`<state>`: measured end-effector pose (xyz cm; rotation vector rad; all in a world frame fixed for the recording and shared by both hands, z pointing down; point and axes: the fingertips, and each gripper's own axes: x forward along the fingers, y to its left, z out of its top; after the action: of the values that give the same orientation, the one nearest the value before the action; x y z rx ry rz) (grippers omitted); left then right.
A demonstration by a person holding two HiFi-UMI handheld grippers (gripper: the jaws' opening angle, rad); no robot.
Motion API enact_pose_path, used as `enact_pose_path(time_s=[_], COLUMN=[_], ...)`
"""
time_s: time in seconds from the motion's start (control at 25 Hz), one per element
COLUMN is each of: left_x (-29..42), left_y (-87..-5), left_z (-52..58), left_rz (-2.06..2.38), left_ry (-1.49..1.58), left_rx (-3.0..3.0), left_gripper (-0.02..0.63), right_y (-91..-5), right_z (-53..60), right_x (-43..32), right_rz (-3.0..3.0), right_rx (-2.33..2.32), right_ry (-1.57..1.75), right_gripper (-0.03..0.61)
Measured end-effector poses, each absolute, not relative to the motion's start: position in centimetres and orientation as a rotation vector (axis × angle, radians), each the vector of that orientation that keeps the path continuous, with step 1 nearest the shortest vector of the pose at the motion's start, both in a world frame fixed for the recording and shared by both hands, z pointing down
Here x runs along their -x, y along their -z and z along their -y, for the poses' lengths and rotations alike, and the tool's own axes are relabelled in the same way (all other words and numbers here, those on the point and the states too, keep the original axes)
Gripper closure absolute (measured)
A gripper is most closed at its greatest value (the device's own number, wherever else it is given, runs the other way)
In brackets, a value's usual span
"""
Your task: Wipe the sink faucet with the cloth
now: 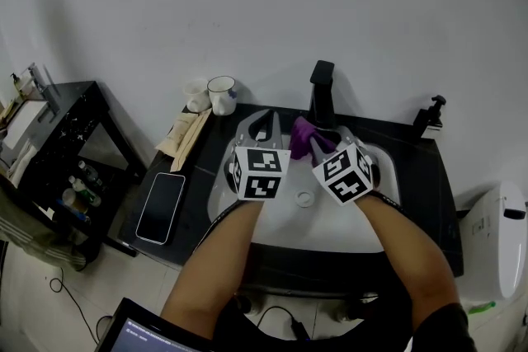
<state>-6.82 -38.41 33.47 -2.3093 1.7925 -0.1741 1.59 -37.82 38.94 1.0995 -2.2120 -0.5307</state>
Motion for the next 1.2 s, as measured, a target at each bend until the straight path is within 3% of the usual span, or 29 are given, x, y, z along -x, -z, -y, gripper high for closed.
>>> enact_pose_path(time_s=[0.24, 0.56, 1.2], left_x=[11.7, 15.5, 19.1], left_y=[-30.5, -28.2, -25.1], left_z=[35.9, 34.6, 32.5], left_rz=[-1.928, -1.963, -2.053], left_ry=[0.002, -0.044, -0.367], left_rx=[2.181, 2.016, 1.974], left_gripper=[0.597, 0.597, 0.597], right_y=[-37.0, -36.3, -30.4], right_z=[35.2, 38.3, 43.0], right_x=[0.8, 0.7, -0.4], right_rz=[2.4, 2.587, 2.721], right_rx=[-1.387, -2.009, -2.565], right_ry=[0.287, -0.67, -1.172], right_gripper=[0.538, 0.537, 0.538])
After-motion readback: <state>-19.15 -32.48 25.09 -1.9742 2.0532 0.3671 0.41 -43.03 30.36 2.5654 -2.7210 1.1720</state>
